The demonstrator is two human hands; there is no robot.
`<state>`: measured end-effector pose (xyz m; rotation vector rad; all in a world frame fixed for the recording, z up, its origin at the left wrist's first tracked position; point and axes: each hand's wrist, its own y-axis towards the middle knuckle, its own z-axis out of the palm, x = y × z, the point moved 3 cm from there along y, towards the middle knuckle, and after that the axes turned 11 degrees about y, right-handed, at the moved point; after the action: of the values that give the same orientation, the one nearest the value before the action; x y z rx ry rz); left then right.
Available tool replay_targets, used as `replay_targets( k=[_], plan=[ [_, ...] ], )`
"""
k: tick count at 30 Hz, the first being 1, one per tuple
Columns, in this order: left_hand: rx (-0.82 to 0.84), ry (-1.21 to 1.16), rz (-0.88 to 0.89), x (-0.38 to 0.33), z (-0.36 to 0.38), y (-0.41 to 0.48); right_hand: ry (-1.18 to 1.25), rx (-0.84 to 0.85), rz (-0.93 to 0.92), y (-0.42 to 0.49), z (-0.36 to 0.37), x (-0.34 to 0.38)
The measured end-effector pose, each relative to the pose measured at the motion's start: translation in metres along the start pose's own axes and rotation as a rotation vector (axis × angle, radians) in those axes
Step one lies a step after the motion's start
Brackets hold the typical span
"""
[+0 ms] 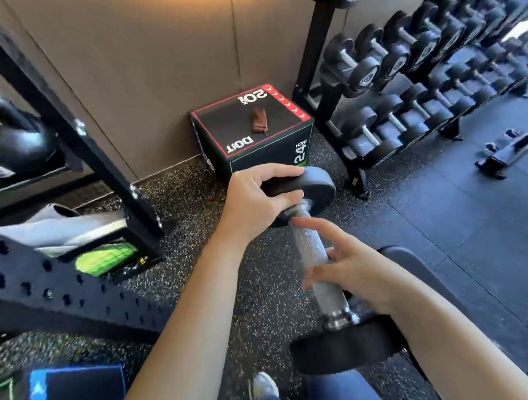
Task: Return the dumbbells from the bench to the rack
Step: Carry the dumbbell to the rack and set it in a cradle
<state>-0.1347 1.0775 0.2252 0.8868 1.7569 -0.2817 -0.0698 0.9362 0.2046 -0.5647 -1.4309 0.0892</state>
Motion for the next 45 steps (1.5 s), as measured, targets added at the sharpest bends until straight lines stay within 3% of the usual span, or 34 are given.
replay_targets(
  k=[9,19,33,35,37,41,45],
  plan=[
    [0.152,-0.039,0.046,0.019,0.055,0.126,0.049,-0.153,0.009,0.078,-0.079,0.032],
    [0.308,-0.075,0.137,0.001,0.168,0.293,0.101,-0.336,-0.039,0.153,-0.227,0.083],
    [0.566,-0.155,0.203,-0.003,0.307,0.471,0.198,-0.596,-0.053,0.245,-0.380,0.122],
    [0.726,-0.185,0.230,-0.011,0.355,0.538,0.309,-0.780,-0.082,0.277,-0.435,0.139],
    [0.754,-0.195,0.275,-0.017,0.375,0.566,0.339,-0.833,-0.101,0.287,-0.459,0.154],
    [0.769,-0.231,0.309,-0.021,0.380,0.566,0.341,-0.802,-0.091,0.288,-0.456,0.152],
    [0.847,-0.253,0.351,-0.023,0.420,0.594,0.406,-0.878,-0.066,0.296,-0.494,0.154]
  ],
)
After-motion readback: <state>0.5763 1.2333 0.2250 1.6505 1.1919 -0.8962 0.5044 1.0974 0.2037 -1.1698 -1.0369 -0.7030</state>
